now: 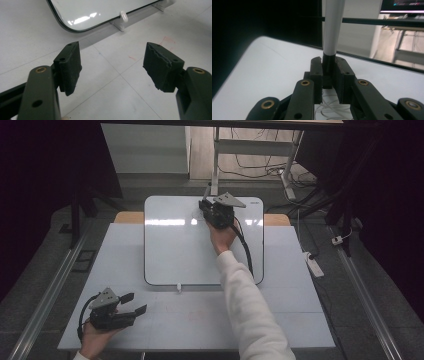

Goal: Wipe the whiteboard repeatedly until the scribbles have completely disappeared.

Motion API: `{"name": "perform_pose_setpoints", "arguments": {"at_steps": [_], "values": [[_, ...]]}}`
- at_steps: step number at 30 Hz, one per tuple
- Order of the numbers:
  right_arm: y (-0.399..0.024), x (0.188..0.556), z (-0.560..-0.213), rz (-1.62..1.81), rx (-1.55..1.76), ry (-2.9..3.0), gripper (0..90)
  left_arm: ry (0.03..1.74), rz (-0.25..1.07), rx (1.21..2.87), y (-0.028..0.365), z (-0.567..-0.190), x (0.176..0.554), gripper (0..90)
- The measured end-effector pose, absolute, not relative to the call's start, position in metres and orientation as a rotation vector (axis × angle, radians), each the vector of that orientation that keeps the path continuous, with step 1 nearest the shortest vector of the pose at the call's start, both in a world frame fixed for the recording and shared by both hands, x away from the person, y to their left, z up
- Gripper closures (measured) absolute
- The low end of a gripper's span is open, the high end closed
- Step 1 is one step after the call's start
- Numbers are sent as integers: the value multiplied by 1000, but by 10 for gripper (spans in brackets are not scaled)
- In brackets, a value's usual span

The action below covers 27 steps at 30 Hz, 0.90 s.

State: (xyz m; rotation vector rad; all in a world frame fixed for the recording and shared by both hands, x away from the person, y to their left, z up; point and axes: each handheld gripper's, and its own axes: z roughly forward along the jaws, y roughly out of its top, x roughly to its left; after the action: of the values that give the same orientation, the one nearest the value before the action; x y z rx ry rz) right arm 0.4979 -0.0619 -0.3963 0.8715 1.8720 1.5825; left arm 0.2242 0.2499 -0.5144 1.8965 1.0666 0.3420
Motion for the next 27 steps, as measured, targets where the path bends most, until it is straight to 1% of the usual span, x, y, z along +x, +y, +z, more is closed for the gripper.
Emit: {"name": "perform_pose_setpoints", "arguments": {"at_steps": [1,3,5,7,11,13,16,17,19,21,23,24,27], "values": [[-51,493,-402,1584,779,1982,775,1072,342,1894,250,-515,225,311],[-45,491,-405,1568,719,2031,775,1072,336,1897,250,-515,226,311],[-46,492,-402,1542,713,2015,775,1071,339,1901,249,-515,225,311],[-59,497,-398,1581,843,1916,775,1070,342,1899,249,-515,224,312],[-45,485,-409,1554,720,2054,775,1075,338,1893,250,-515,225,311],[-45,482,-411,1526,676,2068,775,1074,340,1899,250,-516,225,312],[-63,491,-403,1569,826,1913,775,1073,346,1897,250,-515,224,312],[-64,491,-403,1567,832,1902,775,1071,347,1896,250,-514,224,312],[-44,481,-413,1564,701,2019,775,1073,345,1889,249,-514,225,313],[-36,479,-415,1519,635,2041,775,1075,344,1894,249,-515,225,313],[-39,482,-413,1539,676,2004,775,1075,344,1898,249,-516,225,313],[-49,490,-406,1569,777,1922,775,1075,345,1897,250,-516,224,313],[-49,489,-406,1570,768,1944,775,1078,346,1885,251,-515,224,314]]}}
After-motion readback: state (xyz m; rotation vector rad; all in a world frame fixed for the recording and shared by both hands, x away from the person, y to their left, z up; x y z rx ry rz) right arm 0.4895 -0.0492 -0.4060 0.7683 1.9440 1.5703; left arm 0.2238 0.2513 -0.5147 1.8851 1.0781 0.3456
